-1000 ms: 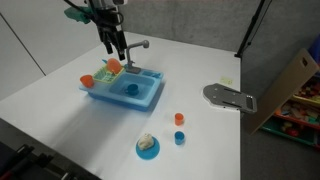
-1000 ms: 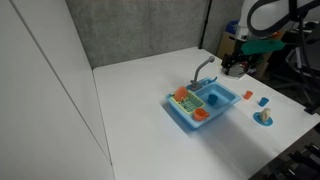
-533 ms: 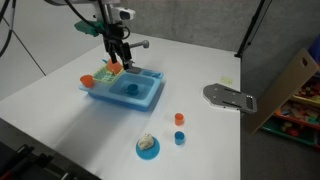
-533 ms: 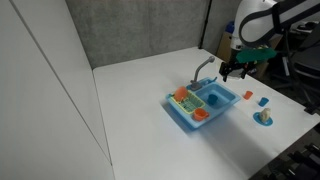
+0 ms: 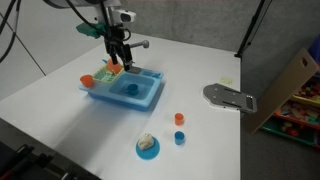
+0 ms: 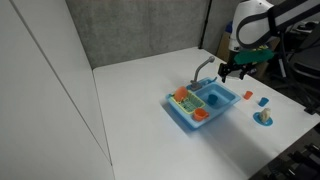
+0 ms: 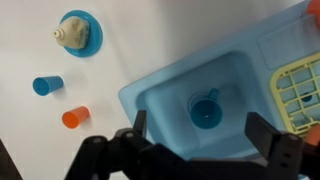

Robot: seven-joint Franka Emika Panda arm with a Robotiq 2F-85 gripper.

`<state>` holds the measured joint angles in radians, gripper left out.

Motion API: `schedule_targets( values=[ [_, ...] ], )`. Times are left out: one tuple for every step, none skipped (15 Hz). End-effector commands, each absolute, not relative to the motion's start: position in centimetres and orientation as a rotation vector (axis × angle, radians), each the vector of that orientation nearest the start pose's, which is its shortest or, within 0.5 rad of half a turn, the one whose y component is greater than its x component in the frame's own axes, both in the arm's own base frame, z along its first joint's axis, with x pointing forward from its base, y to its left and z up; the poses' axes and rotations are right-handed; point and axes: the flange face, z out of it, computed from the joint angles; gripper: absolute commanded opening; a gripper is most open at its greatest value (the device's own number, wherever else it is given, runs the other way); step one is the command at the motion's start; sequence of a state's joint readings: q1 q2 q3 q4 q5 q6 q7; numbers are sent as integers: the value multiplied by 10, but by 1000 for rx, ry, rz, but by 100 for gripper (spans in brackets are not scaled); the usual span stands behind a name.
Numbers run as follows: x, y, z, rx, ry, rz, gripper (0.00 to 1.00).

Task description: Remove blue cup from the sink and put it in the orange cup in front of the the dish drying rack

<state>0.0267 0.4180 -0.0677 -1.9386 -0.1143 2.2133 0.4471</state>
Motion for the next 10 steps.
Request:
schedule_targets(
  values=[
    [612,-32,243,-3205,652,248,100],
    [614,-34,238,-3200,643,266,100],
    [616,-35,233,-3194,644,268,100],
    [617,-36,228,-3196,631,281,100],
    [621,-36,223,-3197,620,276,100],
    [623,-37,219,-3200,595,276,100],
    [627,-37,215,-3202,567,267,100],
    [631,-37,212,-3204,544,257,100],
    [634,-37,208,-3206,516,259,100],
    [638,-38,205,-3205,492,247,100]
  ],
)
